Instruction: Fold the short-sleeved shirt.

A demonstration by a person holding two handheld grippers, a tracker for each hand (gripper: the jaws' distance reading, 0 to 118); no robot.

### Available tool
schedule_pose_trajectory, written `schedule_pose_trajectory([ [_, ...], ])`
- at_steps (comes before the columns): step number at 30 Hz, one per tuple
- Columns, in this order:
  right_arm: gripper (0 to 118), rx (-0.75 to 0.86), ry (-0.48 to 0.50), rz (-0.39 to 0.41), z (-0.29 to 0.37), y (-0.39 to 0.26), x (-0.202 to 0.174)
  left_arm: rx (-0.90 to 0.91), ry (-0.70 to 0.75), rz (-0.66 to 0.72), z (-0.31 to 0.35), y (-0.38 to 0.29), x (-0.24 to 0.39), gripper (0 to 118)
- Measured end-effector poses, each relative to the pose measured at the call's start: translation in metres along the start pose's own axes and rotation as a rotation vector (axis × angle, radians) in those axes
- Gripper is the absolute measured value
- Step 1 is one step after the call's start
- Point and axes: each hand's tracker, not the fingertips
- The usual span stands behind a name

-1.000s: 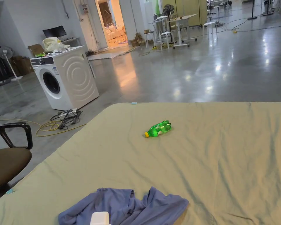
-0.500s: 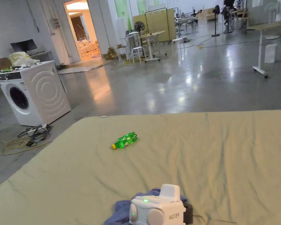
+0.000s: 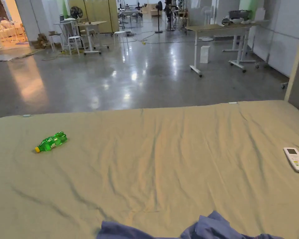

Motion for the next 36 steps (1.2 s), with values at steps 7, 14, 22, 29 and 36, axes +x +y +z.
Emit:
schedule_pose_trajectory([
  [7, 0, 0.041, 0.105, 0.033, -0.015, 0.012, -0.020, 0.194, 0.064, 0.138, 0.117, -0.023, -0.049, 89],
  [14, 0, 0.180, 0.220, 0.130, -0.026, 0.057, -0.060, 0.557, 0.524, 0.329, 0.309, -0.076, -0.080, 89],
  [22, 0, 0.295, 0.290, 0.141, -0.009, 0.090, -0.088, 0.748, 1.002, 0.378, 0.410, -0.112, -0.017, 67],
  [29, 0, 0.294, 0.294, 0.192, -0.002, 0.083, -0.093, 0.752, 1.059, 0.346, 0.405, -0.134, 0.016, 2],
  [36, 0, 0.268, 0.289, 0.163, -0.003, 0.081, -0.089, 0.726, 0.990, 0.346, 0.405, -0.126, 0.007, 1],
])
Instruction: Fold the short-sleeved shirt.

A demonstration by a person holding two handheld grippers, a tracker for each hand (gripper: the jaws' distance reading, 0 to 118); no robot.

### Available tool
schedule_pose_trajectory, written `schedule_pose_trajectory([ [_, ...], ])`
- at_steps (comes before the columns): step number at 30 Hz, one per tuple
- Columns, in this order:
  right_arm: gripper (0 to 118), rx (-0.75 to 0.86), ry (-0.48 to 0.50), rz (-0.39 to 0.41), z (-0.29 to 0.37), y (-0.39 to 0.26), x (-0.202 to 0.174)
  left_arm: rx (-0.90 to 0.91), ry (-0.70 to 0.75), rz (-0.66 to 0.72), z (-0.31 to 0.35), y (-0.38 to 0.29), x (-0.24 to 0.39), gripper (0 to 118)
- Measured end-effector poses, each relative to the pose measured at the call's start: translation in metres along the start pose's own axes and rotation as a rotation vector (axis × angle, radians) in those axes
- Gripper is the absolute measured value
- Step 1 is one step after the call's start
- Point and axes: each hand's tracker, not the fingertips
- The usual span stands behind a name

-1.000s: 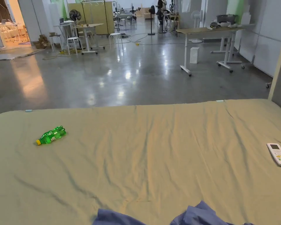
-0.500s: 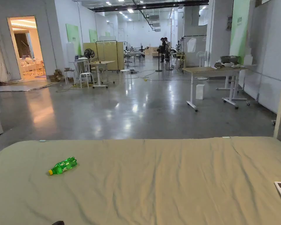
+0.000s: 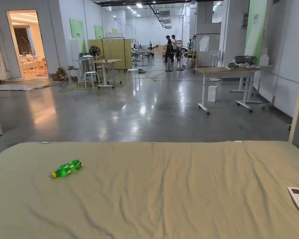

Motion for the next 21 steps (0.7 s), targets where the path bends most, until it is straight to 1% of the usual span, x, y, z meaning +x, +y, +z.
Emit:
schedule_pose_trajectory([
  [5, 0, -0.010, -0.004, 0.008, 0.000, -0.001, 0.002, -0.070, -0.044, 0.040, -0.022, -0.007, -0.007, 2],
  [7, 0, -0.023, -0.009, 0.007, -0.001, -0.005, 0.004, -0.116, -0.075, 0.079, -0.039, -0.013, -0.012, 2],
  [9, 0, -0.039, -0.013, -0.008, -0.002, -0.009, 0.007, -0.223, -0.176, 0.080, -0.073, -0.024, -0.024, 2],
  [10, 0, -0.047, -0.013, -0.017, -0.004, -0.013, 0.009, -0.252, -0.173, 0.109, -0.093, -0.033, -0.029, 1],
  [12, 0, -0.066, -0.026, -0.028, -0.004, -0.019, 0.011, -0.396, -0.219, 0.160, -0.140, -0.048, -0.038, 2],
  [13, 0, -0.075, -0.033, -0.031, -0.003, -0.024, 0.013, -0.458, -0.228, 0.158, -0.163, -0.058, -0.040, 2],
  [14, 0, -0.083, -0.041, -0.034, -0.002, -0.029, 0.015, -0.459, -0.215, 0.148, -0.182, -0.069, -0.040, 8],
  [15, 0, -0.092, -0.050, -0.040, -0.001, -0.033, 0.018, -0.493, -0.216, 0.141, -0.202, -0.077, -0.040, 28],
  [16, 0, -0.111, -0.060, -0.055, -0.001, -0.037, 0.021, -0.579, -0.238, 0.143, -0.229, -0.087, -0.043, 50],
  [17, 0, -0.132, -0.062, -0.068, -0.001, -0.042, 0.026, -0.624, -0.243, 0.162, -0.251, -0.099, -0.044, 69],
  [18, 0, -0.154, -0.058, -0.073, -0.002, -0.046, 0.030, -0.666, -0.250, 0.159, -0.271, -0.109, -0.045, 83],
  [19, 0, -0.172, -0.056, -0.071, -0.002, -0.049, 0.034, -0.705, -0.240, 0.164, -0.291, -0.119, -0.045, 85],
  [21, 0, -0.178, -0.097, -0.058, 0.003, -0.053, 0.042, -0.740, -0.189, 0.129, -0.326, -0.140, -0.046, 85],
])
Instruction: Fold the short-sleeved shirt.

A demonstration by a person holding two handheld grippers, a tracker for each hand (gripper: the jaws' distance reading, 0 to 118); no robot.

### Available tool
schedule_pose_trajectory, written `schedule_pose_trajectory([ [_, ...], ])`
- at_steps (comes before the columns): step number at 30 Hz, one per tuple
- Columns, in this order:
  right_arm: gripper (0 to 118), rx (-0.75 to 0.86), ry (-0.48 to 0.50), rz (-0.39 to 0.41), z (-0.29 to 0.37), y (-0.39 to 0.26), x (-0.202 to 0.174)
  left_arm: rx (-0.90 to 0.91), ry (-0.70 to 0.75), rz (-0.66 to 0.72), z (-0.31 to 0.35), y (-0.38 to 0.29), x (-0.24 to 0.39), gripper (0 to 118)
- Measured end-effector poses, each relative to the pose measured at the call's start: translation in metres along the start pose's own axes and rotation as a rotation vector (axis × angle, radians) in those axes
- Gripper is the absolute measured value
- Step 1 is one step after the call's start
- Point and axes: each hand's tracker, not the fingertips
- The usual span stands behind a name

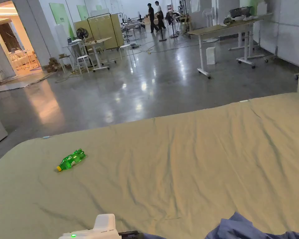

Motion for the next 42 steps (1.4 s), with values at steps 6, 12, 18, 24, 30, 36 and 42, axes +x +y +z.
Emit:
schedule_pose_trajectory([
  [6, 0, -0.018, -0.087, -0.071, 0.011, -0.007, 0.032, -0.114, 0.107, -0.022, -0.066, 0.000, -0.005, 81],
  [12, 0, -0.053, -0.129, -0.156, 0.008, -0.015, 0.047, -0.110, 0.154, -0.095, -0.059, -0.007, 0.022, 13],
  [18, 0, -0.088, -0.119, -0.102, -0.021, -0.002, 0.045, -0.191, 0.217, -0.358, -0.072, -0.020, 0.063, 7],
  [24, 46, -0.175, 0.062, 0.019, -0.128, 0.044, 0.031, -0.323, 0.164, -0.240, -0.096, 0.013, 0.042, 7],
  [30, 100, -0.420, 0.215, 0.103, -0.279, 0.066, -0.010, -0.299, 0.138, -0.198, -0.095, 0.007, 0.028, 6],
  [36, 90, -0.636, 0.111, 0.215, -0.396, 0.044, -0.040, -0.291, 0.125, -0.169, -0.094, 0.009, 0.029, 6],
  [42, 27, -0.615, 0.064, 0.250, -0.389, 0.028, -0.057, -0.295, 0.115, -0.155, -0.093, 0.011, 0.028, 6],
])
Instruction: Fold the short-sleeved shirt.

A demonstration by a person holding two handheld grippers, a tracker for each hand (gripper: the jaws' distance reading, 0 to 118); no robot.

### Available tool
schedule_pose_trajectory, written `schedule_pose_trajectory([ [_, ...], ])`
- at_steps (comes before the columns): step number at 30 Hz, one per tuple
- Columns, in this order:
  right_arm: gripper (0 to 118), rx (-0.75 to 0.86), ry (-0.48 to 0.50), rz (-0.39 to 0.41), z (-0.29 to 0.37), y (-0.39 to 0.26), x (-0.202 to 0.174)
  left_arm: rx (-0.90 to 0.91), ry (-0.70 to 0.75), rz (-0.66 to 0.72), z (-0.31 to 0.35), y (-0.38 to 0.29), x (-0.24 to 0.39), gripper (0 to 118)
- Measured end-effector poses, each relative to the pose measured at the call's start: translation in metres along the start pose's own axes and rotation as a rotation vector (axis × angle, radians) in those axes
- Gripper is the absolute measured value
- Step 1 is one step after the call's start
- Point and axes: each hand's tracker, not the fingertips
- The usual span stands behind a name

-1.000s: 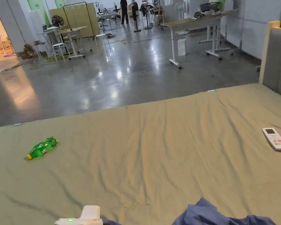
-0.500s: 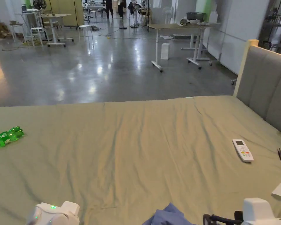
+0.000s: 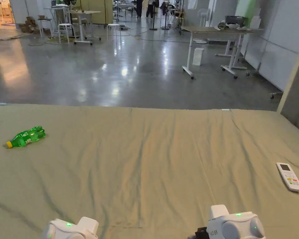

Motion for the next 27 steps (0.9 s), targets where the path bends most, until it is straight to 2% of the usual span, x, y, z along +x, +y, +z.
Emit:
schedule_pose_trajectory([
  [1, 6, 0.019, 0.038, 0.019, 0.005, -0.001, -0.001, 0.003, 0.003, -0.004, 0.007, 0.000, 0.005, 6],
  [3, 2, 0.019, 0.025, 0.067, 0.002, 0.001, -0.003, 0.022, 0.030, -0.021, 0.011, -0.004, 0.013, 6],
  [5, 2, 0.019, 0.020, 0.077, 0.002, 0.003, -0.002, 0.033, 0.042, -0.027, 0.011, -0.004, 0.012, 6],
  [8, 1, 0.089, 0.041, 0.031, 0.031, 0.002, 0.004, 0.119, -0.004, -0.013, 0.041, -0.008, -0.003, 5],
  [11, 1, 0.228, 0.062, -0.034, 0.084, 0.004, 0.019, 0.304, -0.056, 0.036, 0.105, -0.019, -0.018, 5],
  [16, 1, 0.443, 0.055, -0.079, 0.199, 0.002, 0.055, 0.619, -0.145, 0.139, 0.246, -0.045, -0.060, 5],
  [22, 1, 0.690, -0.034, -0.148, 0.330, 0.017, 0.096, 0.878, -0.077, 0.134, 0.385, -0.062, -0.086, 5],
  [27, 1, 0.856, -0.111, -0.192, 0.422, 0.041, 0.117, 0.986, 0.013, 0.095, 0.462, -0.057, -0.092, 5],
])
